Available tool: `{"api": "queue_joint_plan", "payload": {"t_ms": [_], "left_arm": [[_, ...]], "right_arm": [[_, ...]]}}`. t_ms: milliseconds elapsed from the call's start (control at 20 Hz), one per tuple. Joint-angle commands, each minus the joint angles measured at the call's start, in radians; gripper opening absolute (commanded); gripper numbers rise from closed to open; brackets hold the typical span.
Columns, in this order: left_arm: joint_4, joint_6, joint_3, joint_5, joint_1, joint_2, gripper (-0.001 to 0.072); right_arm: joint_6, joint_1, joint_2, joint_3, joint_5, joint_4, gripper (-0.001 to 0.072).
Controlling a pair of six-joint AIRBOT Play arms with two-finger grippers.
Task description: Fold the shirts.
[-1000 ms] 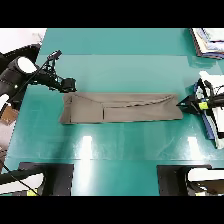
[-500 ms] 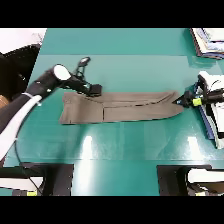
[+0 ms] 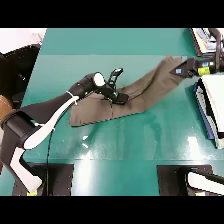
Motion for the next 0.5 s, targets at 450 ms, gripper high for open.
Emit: {"api": "queue_joint_plan", "payload": {"t_ms": [450], "left_arm": [[0.008,-0.008,0.03,-0.031,0.072,0.008,0.0027]], "right_arm": [[0.03,0.308,-0.077,0.15,-0.085,0.166,0.0017]]}}
